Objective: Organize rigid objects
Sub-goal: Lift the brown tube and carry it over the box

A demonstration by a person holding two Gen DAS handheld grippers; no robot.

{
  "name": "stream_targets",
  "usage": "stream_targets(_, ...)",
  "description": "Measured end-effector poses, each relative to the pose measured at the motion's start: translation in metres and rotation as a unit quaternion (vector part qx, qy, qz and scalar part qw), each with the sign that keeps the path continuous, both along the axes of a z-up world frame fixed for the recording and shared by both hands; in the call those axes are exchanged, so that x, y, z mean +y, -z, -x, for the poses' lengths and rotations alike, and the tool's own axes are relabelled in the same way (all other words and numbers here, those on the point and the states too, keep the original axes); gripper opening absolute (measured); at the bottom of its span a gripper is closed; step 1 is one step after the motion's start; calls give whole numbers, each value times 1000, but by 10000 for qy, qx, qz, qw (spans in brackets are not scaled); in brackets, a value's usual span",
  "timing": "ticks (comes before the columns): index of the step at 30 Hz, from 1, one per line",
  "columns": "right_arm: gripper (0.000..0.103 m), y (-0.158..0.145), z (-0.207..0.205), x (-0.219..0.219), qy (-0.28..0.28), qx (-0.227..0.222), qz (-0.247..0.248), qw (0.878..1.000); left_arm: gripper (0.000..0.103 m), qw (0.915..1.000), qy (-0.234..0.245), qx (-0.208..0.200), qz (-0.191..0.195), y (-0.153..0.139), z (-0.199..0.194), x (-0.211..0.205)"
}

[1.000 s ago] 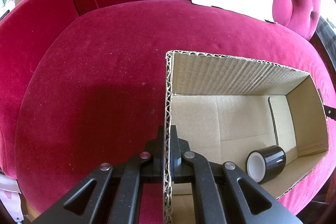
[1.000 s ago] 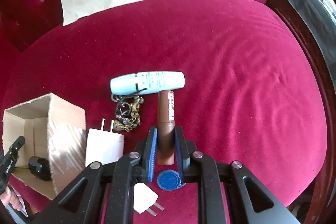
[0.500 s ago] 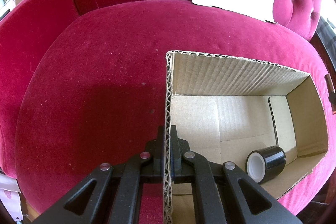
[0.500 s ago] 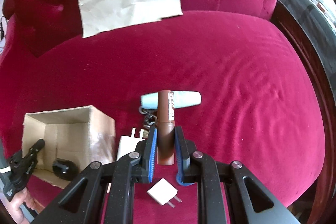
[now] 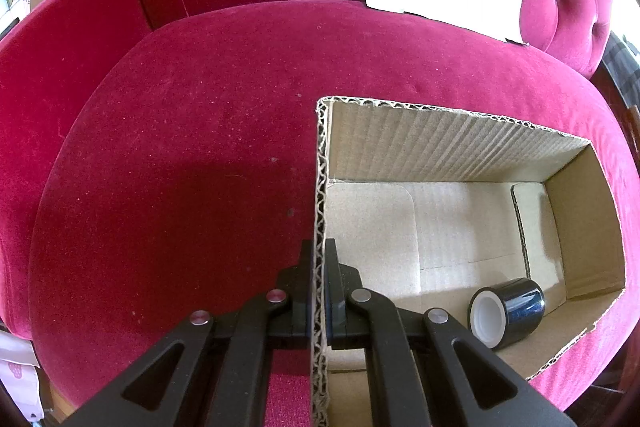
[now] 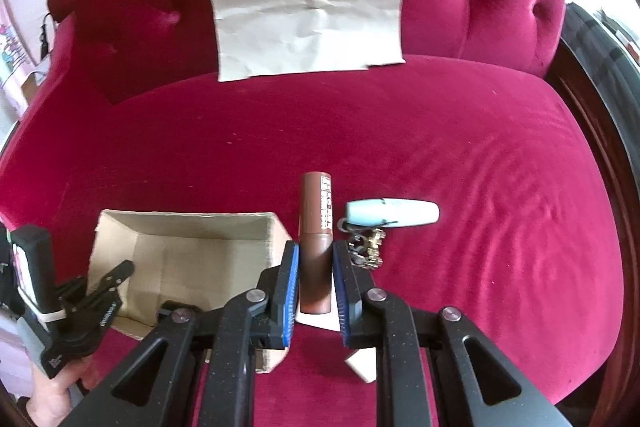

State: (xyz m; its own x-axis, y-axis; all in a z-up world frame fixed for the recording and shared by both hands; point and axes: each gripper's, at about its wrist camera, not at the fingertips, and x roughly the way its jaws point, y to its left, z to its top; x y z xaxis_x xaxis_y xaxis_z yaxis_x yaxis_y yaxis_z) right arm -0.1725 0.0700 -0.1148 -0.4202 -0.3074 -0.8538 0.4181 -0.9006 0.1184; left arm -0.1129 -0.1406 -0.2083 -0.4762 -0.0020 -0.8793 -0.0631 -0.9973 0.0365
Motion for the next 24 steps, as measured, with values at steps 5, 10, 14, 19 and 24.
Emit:
stream_targets(5, 17, -4, -9, -14, -184, 45, 36, 9998, 3, 10000, 7, 3, 6, 0, 0, 0)
stream_targets(10, 17, -3, -19, -32, -386, -15, 131, 9992, 3, 10000, 16, 11, 11, 0, -1, 0)
stream_targets(14, 17, -1, -25, -44, -320, -62, 168, 9993, 3, 10000, 22, 11, 12, 0, -1, 0)
stream_targets(19, 17, 2, -32, -59, -502, -110, 177, 9985, 3, 10000, 27, 11, 16, 0, -1, -1)
stream_targets(24, 17, 7, -37, -74, -660, -189, 197, 9974, 3, 10000, 41, 14, 19, 0, -1, -1)
